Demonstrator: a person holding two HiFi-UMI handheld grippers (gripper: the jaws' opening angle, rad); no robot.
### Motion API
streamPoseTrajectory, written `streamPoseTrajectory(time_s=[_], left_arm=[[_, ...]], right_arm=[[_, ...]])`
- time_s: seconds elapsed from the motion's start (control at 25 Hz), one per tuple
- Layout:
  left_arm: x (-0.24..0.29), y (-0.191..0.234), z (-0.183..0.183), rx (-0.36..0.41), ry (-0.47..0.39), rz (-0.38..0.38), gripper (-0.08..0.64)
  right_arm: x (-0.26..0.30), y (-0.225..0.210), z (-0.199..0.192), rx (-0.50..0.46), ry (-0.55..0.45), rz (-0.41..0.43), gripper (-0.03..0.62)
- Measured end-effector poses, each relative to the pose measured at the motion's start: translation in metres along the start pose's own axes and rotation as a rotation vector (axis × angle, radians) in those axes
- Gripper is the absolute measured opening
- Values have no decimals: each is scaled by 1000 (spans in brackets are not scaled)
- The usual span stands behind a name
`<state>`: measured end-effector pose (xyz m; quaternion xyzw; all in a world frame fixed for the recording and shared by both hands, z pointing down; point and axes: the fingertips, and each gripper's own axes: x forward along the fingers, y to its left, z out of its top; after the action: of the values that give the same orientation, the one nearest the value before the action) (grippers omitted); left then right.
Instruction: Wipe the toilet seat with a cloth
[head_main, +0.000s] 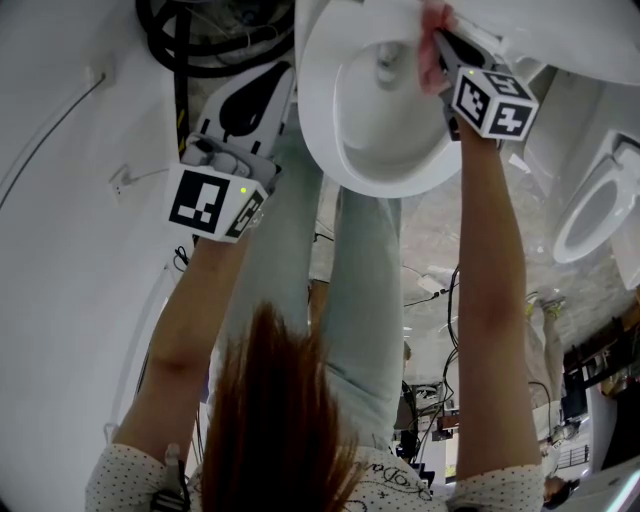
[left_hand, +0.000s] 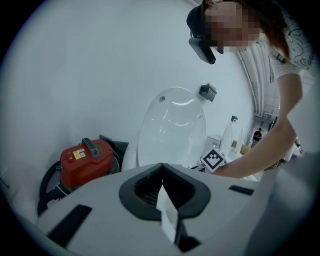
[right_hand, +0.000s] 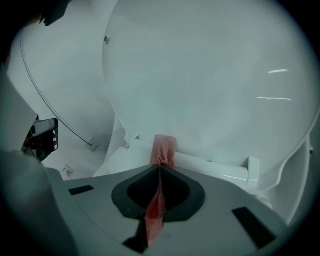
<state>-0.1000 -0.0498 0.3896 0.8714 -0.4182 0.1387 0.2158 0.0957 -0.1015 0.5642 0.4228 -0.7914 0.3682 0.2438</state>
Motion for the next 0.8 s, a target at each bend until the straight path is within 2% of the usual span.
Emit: streamPoseTrajectory(time_s=[0.8], left_arm=[[1, -24, -5, 12, 5, -23, 3]], right_arm=[[-46, -52, -17, 134, -58, -127, 20]])
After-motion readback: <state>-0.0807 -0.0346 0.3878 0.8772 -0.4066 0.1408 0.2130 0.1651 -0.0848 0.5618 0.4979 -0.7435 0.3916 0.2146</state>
